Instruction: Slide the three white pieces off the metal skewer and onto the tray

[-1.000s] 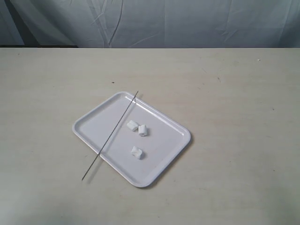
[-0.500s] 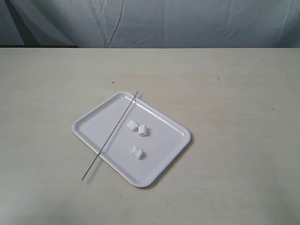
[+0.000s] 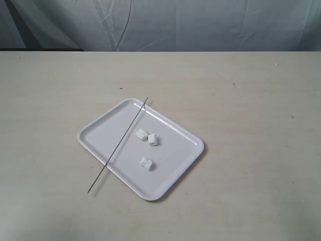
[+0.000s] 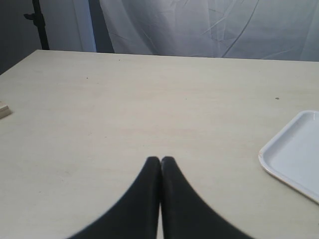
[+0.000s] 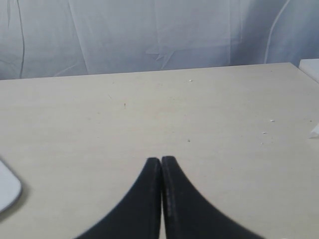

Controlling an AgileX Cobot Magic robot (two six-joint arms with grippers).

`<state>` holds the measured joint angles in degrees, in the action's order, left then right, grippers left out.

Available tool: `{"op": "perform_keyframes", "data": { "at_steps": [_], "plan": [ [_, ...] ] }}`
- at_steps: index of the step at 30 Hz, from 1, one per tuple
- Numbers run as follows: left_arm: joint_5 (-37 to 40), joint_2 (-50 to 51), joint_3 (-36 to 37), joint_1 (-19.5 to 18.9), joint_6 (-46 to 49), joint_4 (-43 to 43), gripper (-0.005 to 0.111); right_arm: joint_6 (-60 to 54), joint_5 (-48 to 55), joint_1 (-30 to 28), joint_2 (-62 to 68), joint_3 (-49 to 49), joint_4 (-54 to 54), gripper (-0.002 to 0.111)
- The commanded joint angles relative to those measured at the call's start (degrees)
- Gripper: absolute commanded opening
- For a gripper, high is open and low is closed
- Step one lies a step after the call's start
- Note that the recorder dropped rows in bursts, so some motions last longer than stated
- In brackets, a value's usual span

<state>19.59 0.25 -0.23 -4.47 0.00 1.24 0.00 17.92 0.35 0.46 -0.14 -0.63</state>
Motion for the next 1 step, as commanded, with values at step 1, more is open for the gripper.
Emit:
{"op": "perform_keyframes", "data": {
  "at_steps": [1],
  "plan": [
    [-0.3, -0.3, 0.2, 0.0, 0.0, 0.2, 0.000, 0.0, -0.4, -0.3, -0.2, 0.1, -0.1, 0.000]
  ]
}}
